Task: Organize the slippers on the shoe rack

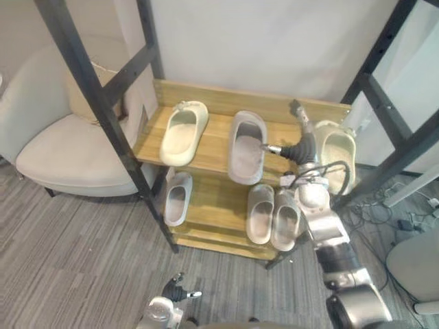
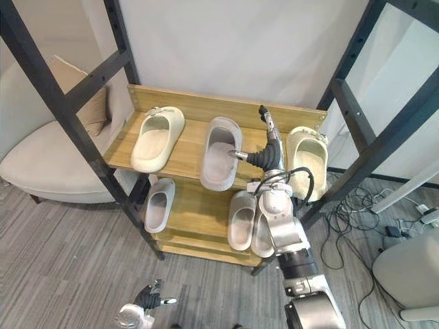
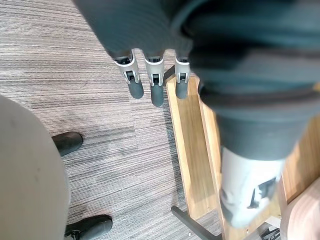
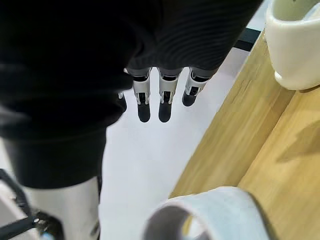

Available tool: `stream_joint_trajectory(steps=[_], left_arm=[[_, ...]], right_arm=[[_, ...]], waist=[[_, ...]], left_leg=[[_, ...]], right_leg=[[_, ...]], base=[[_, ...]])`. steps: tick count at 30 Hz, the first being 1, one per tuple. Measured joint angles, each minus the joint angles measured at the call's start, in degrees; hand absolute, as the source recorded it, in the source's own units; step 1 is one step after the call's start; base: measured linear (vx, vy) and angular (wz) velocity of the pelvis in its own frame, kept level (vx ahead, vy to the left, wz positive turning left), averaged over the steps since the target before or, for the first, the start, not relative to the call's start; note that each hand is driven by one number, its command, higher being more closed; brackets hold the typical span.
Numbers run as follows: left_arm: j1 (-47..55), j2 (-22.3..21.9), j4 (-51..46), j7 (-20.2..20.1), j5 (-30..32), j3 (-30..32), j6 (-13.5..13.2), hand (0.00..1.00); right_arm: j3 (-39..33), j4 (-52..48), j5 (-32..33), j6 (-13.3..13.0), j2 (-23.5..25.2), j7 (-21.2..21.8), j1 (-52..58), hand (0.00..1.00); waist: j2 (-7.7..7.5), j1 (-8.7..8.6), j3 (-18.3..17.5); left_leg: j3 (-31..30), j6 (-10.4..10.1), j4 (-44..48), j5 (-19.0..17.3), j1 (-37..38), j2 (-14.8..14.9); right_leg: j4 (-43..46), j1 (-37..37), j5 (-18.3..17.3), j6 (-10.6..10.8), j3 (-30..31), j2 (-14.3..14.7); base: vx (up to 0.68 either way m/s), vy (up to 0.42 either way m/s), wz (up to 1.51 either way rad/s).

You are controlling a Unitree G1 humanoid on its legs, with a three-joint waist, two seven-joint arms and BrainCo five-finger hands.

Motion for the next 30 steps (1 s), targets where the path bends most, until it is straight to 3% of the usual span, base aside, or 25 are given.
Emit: stream_joint_trajectory(steps=[18,19,26,30], left_arm=[[-0.01,0.58,-2.81,0.14,-2.17,1.75,-0.9,0.0],[0.0,0.62,-2.91,0.21,-2.36,2.14,-1.02,0.0],[-0.04,1.95,-4.34,0.42,-3.78,2.38,-1.3,0.0],[-0.09,2.06,-5.05,0.46,-4.48,2.39,-1.41,0.0]], right_arm=[[-1.15,19.12,0.01,2.16,-0.59,0.31,-16.03,0.0],[-0.78,19.52,0.0,2.16,-0.59,0.48,-16.87,1.0],[-0.3,23.98,0.06,1.83,-0.6,1.76,-21.77,1.0],[-0.28,25.63,0.77,1.89,-0.98,1.76,-24.18,1.0]], waist=[[-0.4,1.56,3.52],[-0.59,1.59,3.79],[-2.27,1.96,5.81],[-2.28,2.59,6.41]], left_leg=[[-0.48,-0.04,0.35,0.03,-2.62,-0.06],[-0.52,-0.04,0.38,0.03,-2.67,-0.04],[-2.04,-0.51,0.82,0.69,-3.67,0.05],[-3.0,-0.62,0.1,1.73,-4.32,0.08]], right_leg=[[-0.08,-1.95,0.08,-0.06,-0.6,-0.13],[-0.12,-1.95,0.08,-0.06,-0.68,-0.13],[-0.17,-1.95,0.29,-0.36,-2.23,-0.13],[-0.25,-2.22,0.5,-0.55,-3.25,-0.08]], base=[[0.0,-0.011,0.02],[0.0,0.0,0.0],[-0.02,-0.035,0.1],[-0.05,-0.032,0.18]])
